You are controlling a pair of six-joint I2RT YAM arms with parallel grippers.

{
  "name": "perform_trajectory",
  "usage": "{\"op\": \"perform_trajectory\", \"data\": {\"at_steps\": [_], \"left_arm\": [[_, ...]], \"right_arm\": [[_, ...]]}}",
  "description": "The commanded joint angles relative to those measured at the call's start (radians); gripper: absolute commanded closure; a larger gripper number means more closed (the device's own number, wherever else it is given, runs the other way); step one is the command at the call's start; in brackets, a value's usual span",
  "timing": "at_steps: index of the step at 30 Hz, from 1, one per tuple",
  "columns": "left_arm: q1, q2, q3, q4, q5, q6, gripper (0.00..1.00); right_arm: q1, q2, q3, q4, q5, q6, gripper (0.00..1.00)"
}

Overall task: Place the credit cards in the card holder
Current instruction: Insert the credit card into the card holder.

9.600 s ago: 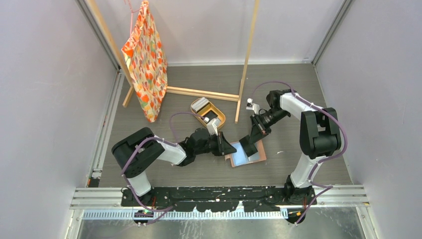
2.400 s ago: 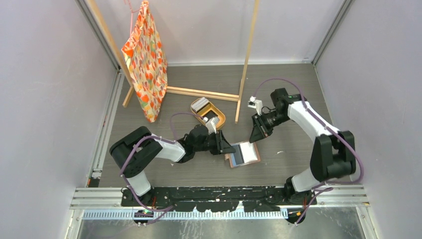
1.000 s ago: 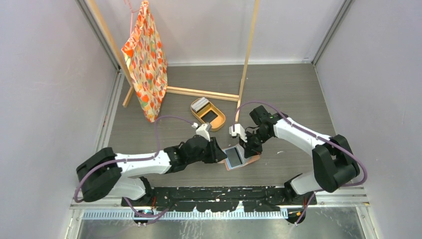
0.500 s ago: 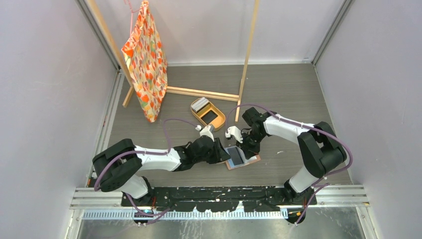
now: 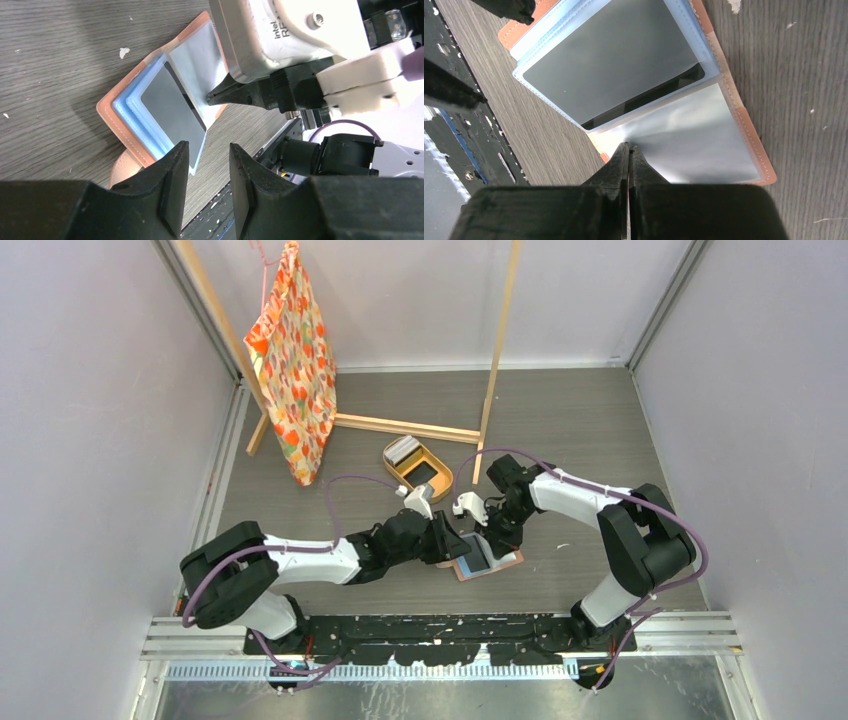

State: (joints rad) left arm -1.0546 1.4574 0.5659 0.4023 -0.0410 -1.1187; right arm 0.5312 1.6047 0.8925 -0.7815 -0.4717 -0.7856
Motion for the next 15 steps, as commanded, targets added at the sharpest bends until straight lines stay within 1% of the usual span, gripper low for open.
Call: {"op": "perform_trajectory", "data": {"at_steps": [1, 15], "left_arm": [[0.0, -0.017, -0.008, 0.06, -0.008, 0.0, 0.63], [0.001, 0.042, 0.022, -0.002, -0.023, -0.043, 0.59]], "right_arm": [[0.006, 0.003, 0.029, 0.003, 0.006, 0.006, 0.99], [0.007, 0.01, 0.031, 0.001, 0.01, 0.006, 0.99]]}}
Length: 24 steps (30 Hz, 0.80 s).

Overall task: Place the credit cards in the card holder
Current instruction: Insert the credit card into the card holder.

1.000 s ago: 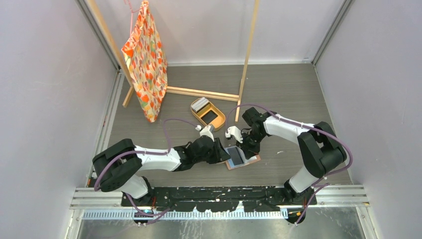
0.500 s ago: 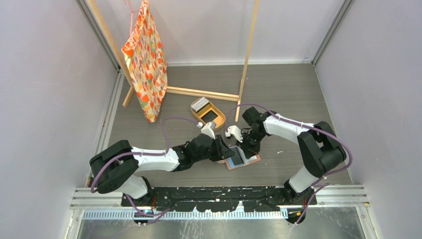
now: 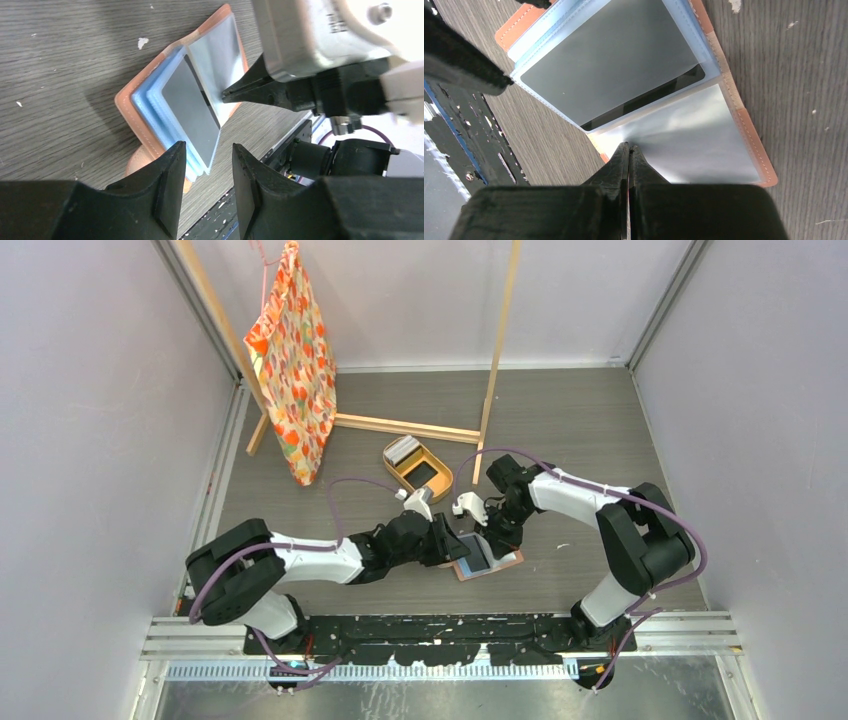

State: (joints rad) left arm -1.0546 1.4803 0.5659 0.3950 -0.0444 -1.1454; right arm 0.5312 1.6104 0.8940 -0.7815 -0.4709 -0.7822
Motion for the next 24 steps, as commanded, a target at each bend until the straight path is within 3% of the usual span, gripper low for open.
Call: {"op": "perform_trajectory", "data": {"at_steps": [1, 24], "left_arm": [[0.002, 0.025, 0.024, 0.006, -0.019, -0.02, 0.59], [0.001, 0.071, 0.032, 0.088, 0.001, -0.041, 0.65]], "right_arm": [[0.007, 0.004, 0.029, 0.0, 0.009, 0.003, 0.99], [0.007, 0.004, 0.029, -0.003, 0.012, 0.0, 0.99]]}}
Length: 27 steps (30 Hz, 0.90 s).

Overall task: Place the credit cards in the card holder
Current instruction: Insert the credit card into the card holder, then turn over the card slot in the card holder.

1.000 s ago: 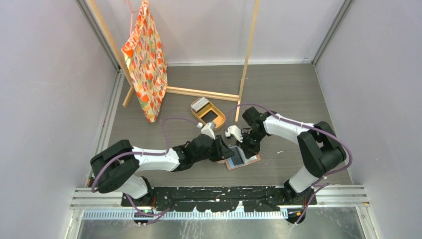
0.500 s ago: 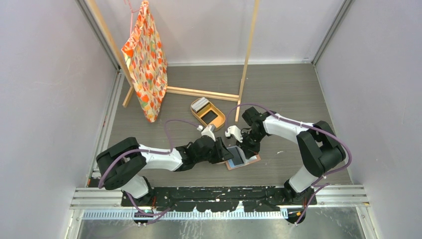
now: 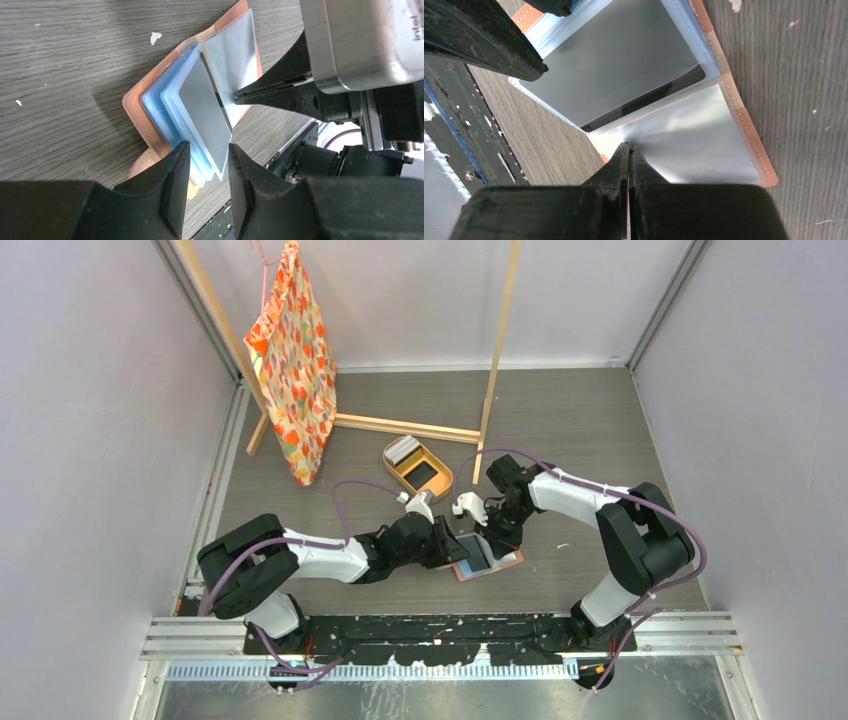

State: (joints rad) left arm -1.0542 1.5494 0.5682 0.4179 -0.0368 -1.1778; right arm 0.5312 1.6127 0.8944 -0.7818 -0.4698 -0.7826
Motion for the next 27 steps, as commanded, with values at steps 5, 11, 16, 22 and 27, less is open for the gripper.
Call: {"op": "perform_trajectory", "data": {"at_steps": [5, 11, 16, 22, 27], "left_arm": [[0.001, -0.02, 0.03, 0.045, -0.004, -0.002, 0.66], [0.0, -0.085, 0.003, 0.017, 0.001, 0.023, 0.64], [0.0, -0.117, -0.003, -0.004, -0.003, 0.037, 0.63], [0.002, -0.077, 0.007, 0.016, -0.004, 0.037, 0.62], [0.004, -0.028, 0.005, 0.059, 0.004, 0.024, 0.61]], "right_arm": [[0.006, 0.003, 0.029, -0.003, 0.011, 0.0, 0.99], [0.007, 0.005, 0.031, -0.005, 0.01, 0.0, 0.99], [0.006, 0.006, 0.03, -0.005, 0.011, 0.0, 0.99], [0.007, 0.009, 0.03, -0.005, 0.013, 0.0, 0.99], [0.007, 0.009, 0.029, -0.005, 0.013, 0.0, 0.99]]}}
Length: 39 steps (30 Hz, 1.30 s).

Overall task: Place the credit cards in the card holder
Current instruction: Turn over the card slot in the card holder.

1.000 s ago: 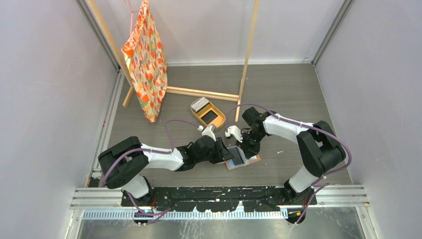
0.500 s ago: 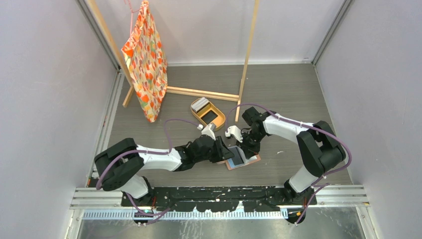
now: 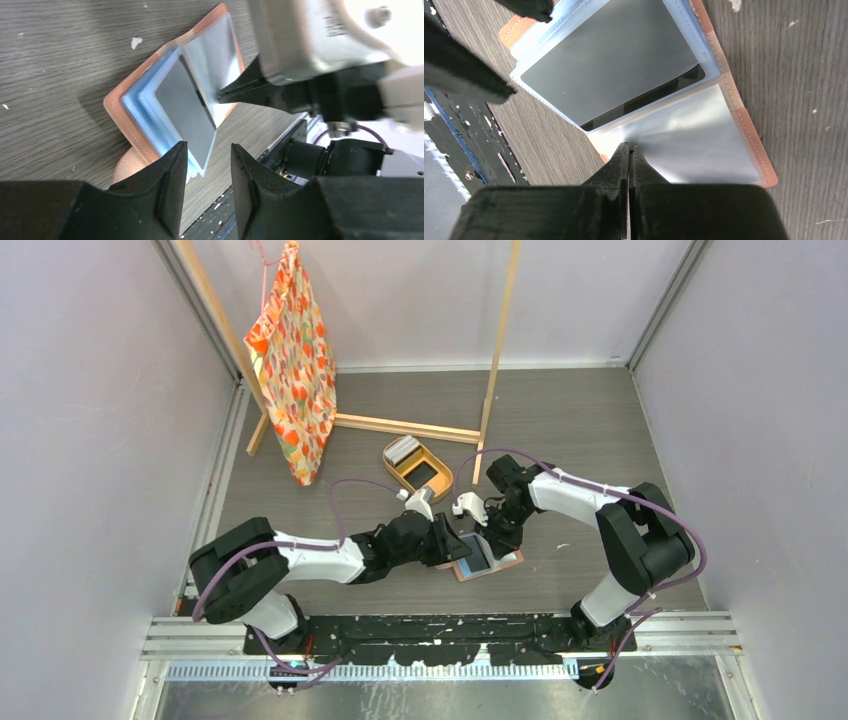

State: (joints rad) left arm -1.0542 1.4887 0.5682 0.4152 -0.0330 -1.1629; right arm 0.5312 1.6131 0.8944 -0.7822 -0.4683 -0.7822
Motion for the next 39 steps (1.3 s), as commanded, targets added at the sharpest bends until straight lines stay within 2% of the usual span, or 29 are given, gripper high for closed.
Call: {"op": "perform_trajectory", "data": {"at_steps": [1, 16, 24, 39], "left_arm": [[0.005, 0.038, 0.004, 0.068, 0.003, 0.007, 0.61], [0.008, 0.095, 0.019, 0.114, 0.027, -0.004, 0.62], [0.008, 0.07, 0.036, 0.133, 0.055, 0.016, 0.64], [0.01, 0.129, 0.053, 0.244, 0.074, 0.007, 0.6]], "right_arm": [[0.007, 0.01, 0.029, -0.005, 0.012, 0.0, 0.99], [0.007, 0.01, 0.029, -0.005, 0.014, 0.0, 0.99], [0.006, -0.015, 0.038, -0.008, 0.005, 0.004, 0.98], [-0.032, -0.064, 0.049, -0.02, -0.059, 0.026, 0.92]]}}
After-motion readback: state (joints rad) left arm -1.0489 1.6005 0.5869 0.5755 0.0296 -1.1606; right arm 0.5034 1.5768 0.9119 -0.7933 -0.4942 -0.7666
